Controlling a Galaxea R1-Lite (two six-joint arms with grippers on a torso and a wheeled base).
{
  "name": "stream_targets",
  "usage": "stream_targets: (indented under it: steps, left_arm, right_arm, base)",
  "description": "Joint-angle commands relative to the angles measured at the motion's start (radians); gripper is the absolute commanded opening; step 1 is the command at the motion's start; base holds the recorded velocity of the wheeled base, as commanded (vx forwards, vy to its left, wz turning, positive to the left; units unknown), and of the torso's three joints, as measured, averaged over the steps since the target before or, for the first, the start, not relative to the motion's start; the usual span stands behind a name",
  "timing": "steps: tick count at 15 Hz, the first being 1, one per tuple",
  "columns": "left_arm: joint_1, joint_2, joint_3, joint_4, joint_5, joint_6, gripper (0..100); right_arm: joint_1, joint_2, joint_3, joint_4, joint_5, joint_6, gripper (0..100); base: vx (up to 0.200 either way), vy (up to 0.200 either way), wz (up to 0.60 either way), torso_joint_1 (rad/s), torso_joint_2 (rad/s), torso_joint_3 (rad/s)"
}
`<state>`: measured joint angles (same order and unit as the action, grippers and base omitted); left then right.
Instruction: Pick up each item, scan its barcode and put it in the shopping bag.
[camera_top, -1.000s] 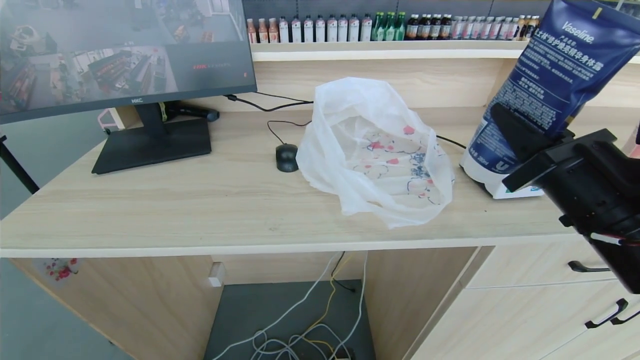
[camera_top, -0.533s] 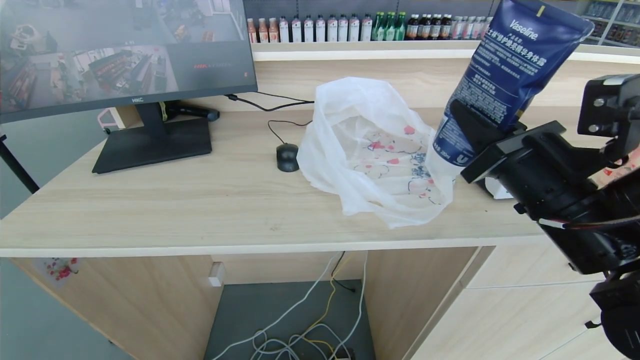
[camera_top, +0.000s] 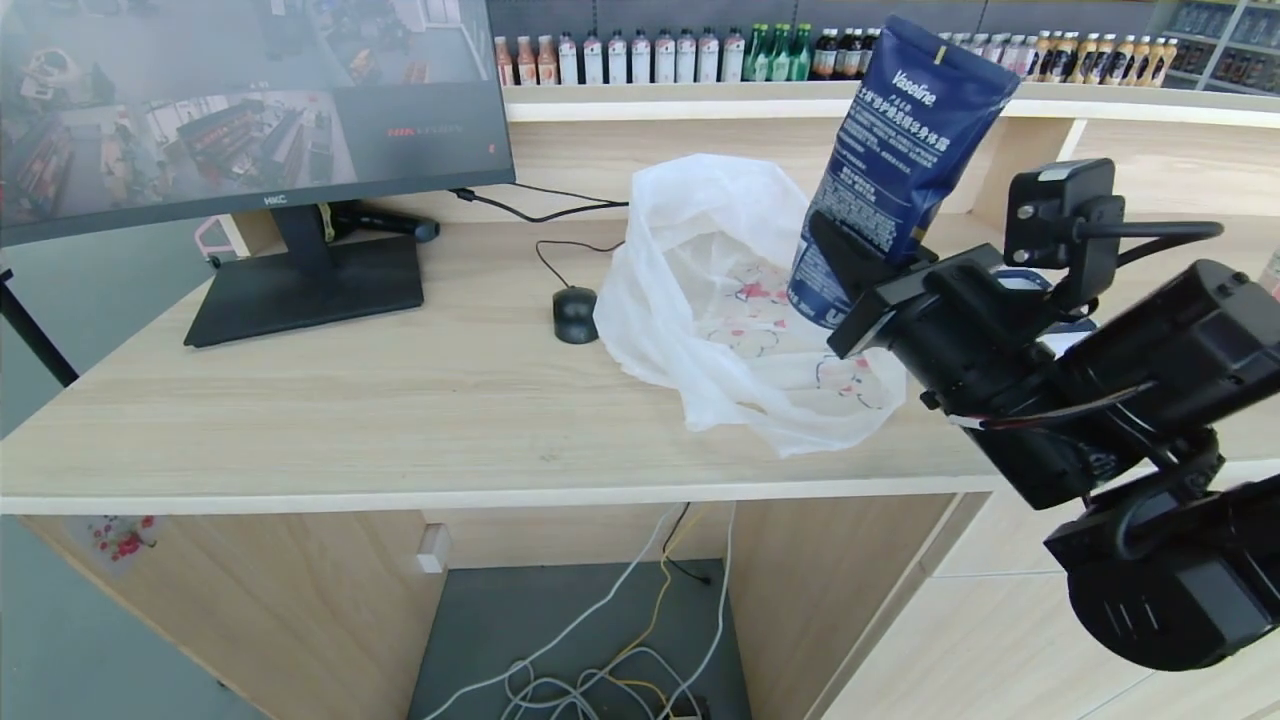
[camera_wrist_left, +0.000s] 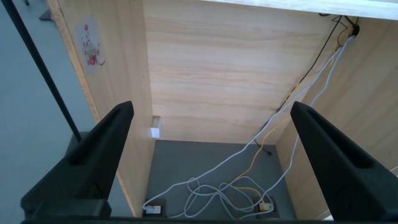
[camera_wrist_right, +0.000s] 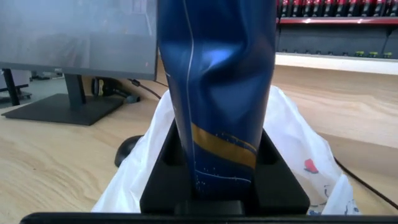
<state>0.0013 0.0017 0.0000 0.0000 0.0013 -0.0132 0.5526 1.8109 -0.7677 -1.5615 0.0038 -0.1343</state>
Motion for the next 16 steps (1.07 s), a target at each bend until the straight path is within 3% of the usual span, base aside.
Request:
stream_targets:
  steps: [1,6,12,16]
  left_arm:
    - [0.000,0.000,0.000,0.000,0.000,-0.001,100]
    - [-0.001,0.000,0.000,0.000,0.000,-0.001,100]
    - [0.000,0.000,0.000,0.000,0.000,-0.001,100]
    - [0.000,0.000,0.000,0.000,0.000,-0.001,100]
  right_arm:
    - [0.012,0.061,-0.038,0.000,0.002,0.002,0]
    - [0.009,0.104,-0.236,0.198,0.005,0.047,0]
    - [-0.014,0.186,-0.384,0.256,0.031,0.048,0]
    - [-0.025,0.196,-0.496,0.397,0.033,0.076,0]
  base:
    - [0.000,0.000,0.00,0.000,0.00,0.000]
    - [0.000,0.000,0.00,0.000,0.00,0.000]
    - [0.000,0.000,0.00,0.000,0.00,0.000]
    - [0.000,0.000,0.00,0.000,0.00,0.000]
